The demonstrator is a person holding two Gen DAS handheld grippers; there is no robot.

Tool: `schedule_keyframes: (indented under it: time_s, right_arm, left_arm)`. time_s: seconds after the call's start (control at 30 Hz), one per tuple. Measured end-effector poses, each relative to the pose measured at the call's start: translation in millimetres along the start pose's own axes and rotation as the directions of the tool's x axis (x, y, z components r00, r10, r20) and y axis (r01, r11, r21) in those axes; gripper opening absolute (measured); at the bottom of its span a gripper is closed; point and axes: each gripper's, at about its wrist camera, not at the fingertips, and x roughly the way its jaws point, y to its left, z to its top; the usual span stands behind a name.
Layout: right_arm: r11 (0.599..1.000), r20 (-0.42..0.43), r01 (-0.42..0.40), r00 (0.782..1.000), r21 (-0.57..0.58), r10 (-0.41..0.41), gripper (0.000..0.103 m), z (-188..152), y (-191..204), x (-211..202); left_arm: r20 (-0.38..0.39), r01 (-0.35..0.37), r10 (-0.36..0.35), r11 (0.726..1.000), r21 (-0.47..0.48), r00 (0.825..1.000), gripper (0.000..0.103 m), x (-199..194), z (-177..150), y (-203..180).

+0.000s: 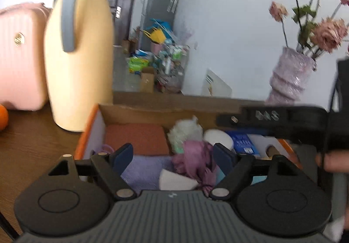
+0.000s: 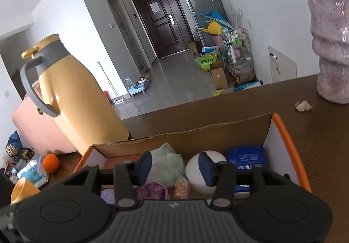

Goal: Organize soft objects

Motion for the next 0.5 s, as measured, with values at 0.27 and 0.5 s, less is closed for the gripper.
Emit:
schedule_keyframes:
  time_s: [0.27,0.5]
  right_arm:
    - [0.998,0.054,0.041,0.998,-0.038,-0.039,0.048,16.1,0.0,-74.0]
    - [0.967,0.155,0.196,0.973,-0.161,-0.172,0.069,0.8,-6.9,-179.0]
  left_arm:
    - [0.078,-0.06,0.058,0.998,0.034,0.995,0.084,-58.5,20.5,0.5]
    - [0.224,-0.194,0.165,0.975,0.113,0.96,0.1,-142.6,10.1,3.9]
